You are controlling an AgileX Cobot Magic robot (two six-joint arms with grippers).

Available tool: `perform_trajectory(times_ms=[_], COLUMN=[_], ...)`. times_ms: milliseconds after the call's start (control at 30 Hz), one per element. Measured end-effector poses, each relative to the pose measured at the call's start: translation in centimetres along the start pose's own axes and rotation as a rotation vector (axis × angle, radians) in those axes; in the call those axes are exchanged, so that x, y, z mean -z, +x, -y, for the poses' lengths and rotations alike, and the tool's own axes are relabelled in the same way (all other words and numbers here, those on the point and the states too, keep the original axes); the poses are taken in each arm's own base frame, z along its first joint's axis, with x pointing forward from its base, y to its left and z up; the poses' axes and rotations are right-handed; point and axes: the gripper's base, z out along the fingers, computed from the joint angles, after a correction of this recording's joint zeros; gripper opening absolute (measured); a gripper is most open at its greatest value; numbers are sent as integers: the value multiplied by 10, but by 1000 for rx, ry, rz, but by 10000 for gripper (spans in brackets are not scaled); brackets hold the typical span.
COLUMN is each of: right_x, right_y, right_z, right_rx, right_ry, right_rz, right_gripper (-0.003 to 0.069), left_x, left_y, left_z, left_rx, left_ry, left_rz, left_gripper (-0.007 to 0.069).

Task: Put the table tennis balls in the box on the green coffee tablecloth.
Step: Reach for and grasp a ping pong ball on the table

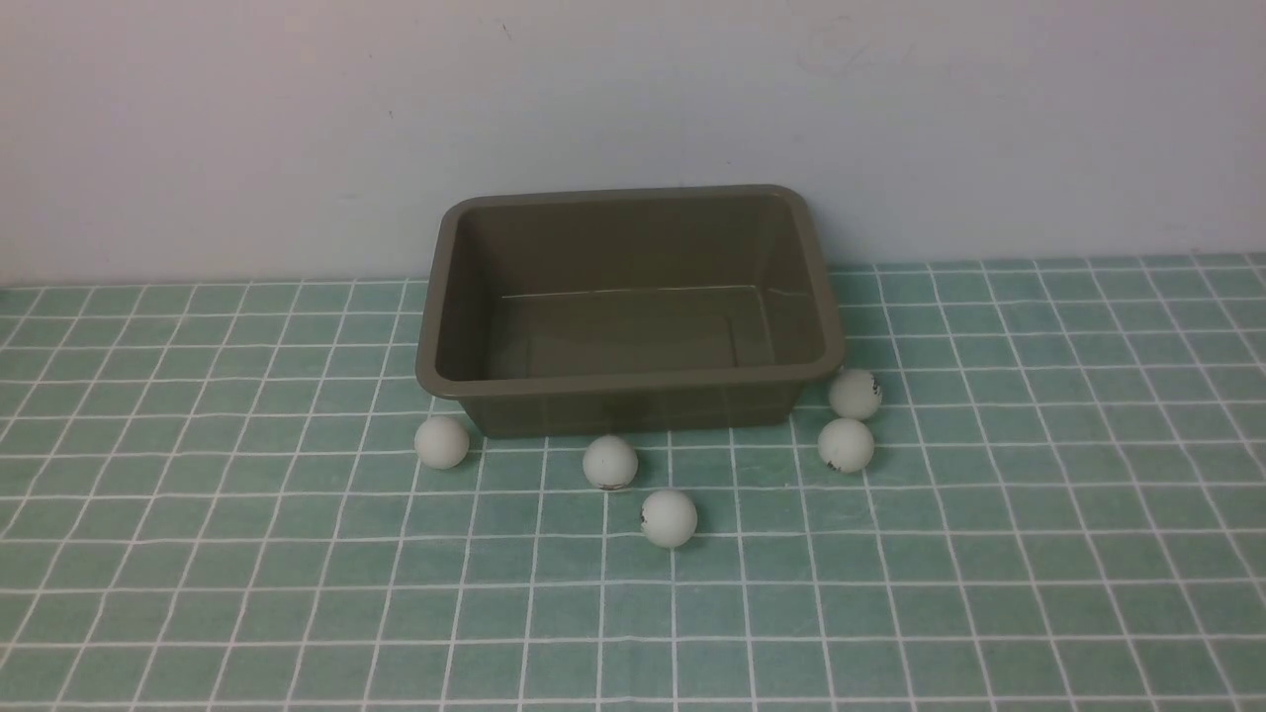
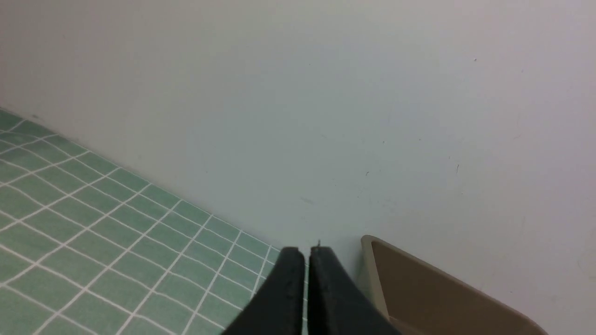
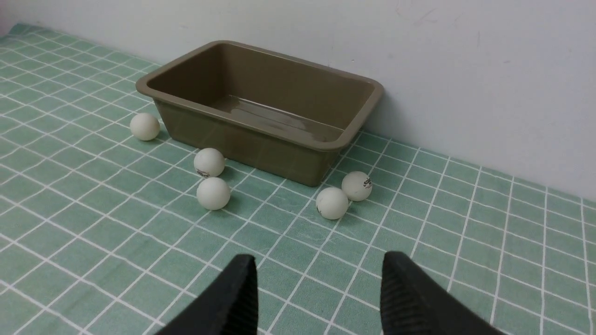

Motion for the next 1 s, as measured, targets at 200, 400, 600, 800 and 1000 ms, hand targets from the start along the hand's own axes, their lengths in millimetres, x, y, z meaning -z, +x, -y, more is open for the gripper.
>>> perform_trajectory(times_ms=[200,400,600,800,1000], right_x=[0,0,0,-14,-37], right_y=[4,3,3,0,-6], right_z=[2,2,1,8,19], right_rx=[25,24,34,20,-14], right_ry=[19,16,12,-2,-15], right_rz=[-39,-37,-34,-119,-214], right_gripper=[339,339,339,339,339], left_x=[0,-2,-8,-31,-68], left_y=[-1,-2,-25,-59,-52], left_z=[1,2,23,61,80], left_rx=[-77,-27,-28,-193,-374], left_ry=[11,6,88,215,318], left_rz=[8,-9,4,-77,-342], left_gripper=[103,319,373,305,289])
